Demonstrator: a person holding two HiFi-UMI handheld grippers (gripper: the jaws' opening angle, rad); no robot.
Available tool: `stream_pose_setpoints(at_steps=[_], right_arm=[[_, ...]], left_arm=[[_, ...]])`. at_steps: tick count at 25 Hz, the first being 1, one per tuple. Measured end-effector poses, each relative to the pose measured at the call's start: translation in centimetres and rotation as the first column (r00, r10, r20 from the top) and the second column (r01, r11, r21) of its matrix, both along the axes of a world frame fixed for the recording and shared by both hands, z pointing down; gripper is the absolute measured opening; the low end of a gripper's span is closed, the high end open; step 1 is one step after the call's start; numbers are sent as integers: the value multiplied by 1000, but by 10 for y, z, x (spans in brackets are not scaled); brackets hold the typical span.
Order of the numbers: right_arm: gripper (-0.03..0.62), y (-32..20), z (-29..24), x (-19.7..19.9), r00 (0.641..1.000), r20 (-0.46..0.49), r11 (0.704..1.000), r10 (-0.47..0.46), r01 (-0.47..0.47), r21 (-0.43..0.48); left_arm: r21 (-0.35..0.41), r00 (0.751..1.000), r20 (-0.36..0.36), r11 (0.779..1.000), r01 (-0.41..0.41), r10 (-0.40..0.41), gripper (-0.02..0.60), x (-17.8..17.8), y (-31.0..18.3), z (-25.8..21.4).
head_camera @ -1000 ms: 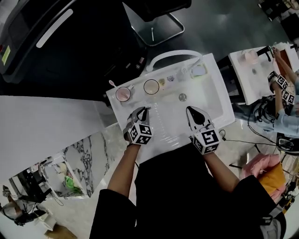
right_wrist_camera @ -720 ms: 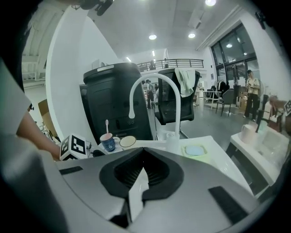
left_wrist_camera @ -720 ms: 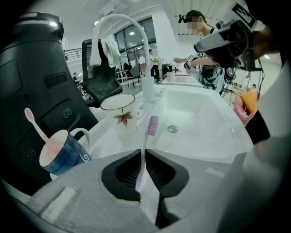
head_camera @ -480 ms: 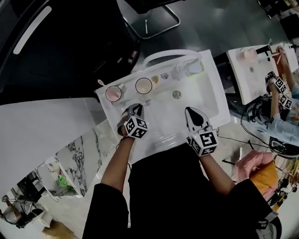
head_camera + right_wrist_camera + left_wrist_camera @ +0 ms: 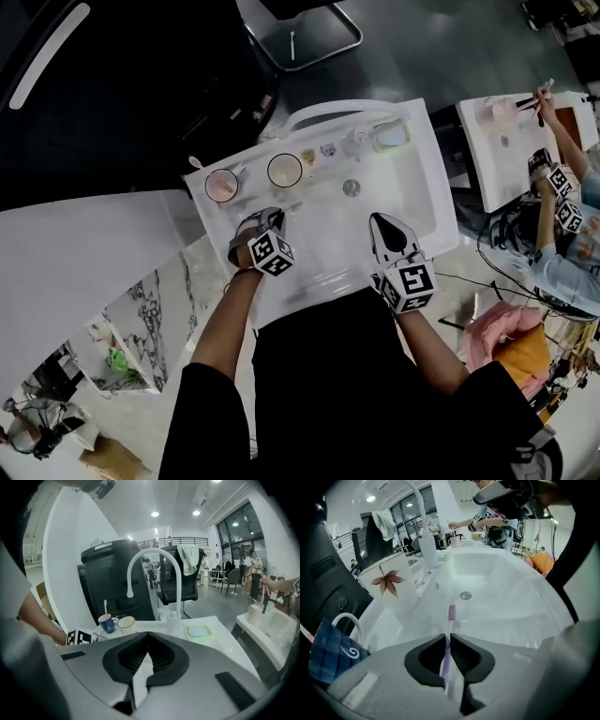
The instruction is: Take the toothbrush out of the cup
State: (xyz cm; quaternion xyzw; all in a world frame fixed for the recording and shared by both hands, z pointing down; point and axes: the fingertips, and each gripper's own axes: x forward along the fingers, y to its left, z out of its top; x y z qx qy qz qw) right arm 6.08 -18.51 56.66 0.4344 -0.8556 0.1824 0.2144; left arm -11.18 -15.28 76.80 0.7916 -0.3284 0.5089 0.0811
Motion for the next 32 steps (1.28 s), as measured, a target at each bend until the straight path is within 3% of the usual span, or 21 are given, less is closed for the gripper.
stream_pose_setpoints(at_steps=[9, 18, 25, 32], right_arm=[[-2, -7, -4, 5, 1000, -7, 1000, 26, -26, 15], [-2, -5, -4, 6, 999, 1, 999, 39, -39, 6], [-2, -4, -12, 7, 999, 4, 999, 39, -39, 26], [-2, 15, -29, 0, 1000, 17, 998, 17, -18, 56]], left_arm=[[-31, 999, 1, 998, -51, 51, 43, 5, 7, 9], [-43, 999, -1, 998, -38, 38, 44, 3, 6, 11], [-8, 999, -18, 999, -32, 32, 44, 6, 6, -1], [48, 996, -82, 998, 47, -43, 43, 9, 21, -34]])
